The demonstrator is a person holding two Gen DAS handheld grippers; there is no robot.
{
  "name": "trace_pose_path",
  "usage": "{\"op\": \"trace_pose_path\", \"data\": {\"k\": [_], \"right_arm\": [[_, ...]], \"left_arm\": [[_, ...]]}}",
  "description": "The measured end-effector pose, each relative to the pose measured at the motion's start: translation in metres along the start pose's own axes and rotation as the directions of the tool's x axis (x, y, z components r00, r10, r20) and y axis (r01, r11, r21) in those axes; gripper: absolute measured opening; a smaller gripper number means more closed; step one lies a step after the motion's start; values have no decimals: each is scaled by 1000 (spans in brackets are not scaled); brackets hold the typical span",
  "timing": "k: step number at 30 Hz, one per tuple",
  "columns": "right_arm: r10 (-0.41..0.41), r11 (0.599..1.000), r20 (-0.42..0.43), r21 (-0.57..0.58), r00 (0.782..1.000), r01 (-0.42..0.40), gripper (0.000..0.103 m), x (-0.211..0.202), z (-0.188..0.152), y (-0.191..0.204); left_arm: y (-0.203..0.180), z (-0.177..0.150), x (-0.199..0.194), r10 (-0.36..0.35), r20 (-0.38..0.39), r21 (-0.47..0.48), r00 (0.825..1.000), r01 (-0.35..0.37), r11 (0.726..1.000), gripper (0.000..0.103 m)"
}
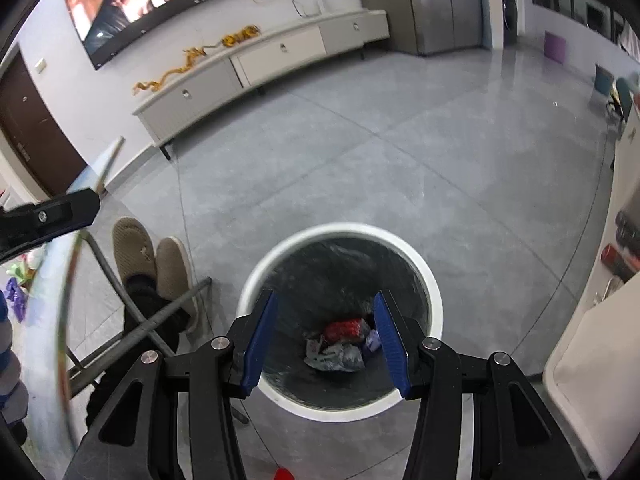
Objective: Collect trash
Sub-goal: 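Carry both items over the trash bin and open both tools, then move both open tools back over the table toward the remaining trash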
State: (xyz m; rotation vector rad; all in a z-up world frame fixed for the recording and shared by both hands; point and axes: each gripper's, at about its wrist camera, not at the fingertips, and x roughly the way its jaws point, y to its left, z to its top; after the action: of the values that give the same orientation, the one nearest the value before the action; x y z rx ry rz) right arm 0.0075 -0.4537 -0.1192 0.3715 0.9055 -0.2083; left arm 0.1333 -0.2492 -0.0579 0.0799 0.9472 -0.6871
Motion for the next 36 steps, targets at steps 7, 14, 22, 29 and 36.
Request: {"op": "trace_pose_path", "data": {"k": [7,14,22,29,36], "right_arm": [[31,997,72,-68,997,-26,50,-34,11,39],[76,989,113,-136,991,-60,50,-59,15,80],[136,968,124,-226,983,-106,49,-80,11,135],[197,938,124,-313,973,-150,50,-97,2,188],[257,904,119,-381,959,-195,50,-108,-5,230]], "left_arm": [[40,-13,-57,88,111,-37,990,-85,996,56],[78,-30,-109,186,194,-90,963,-172,981,56],[129,-60,-159,293,244,-177,924,-255,951,56],[182,-92,-204,374,268,-281,888,-299,912,59],[224,-121,-239,465,266,-364,845,-358,860,62]]}}
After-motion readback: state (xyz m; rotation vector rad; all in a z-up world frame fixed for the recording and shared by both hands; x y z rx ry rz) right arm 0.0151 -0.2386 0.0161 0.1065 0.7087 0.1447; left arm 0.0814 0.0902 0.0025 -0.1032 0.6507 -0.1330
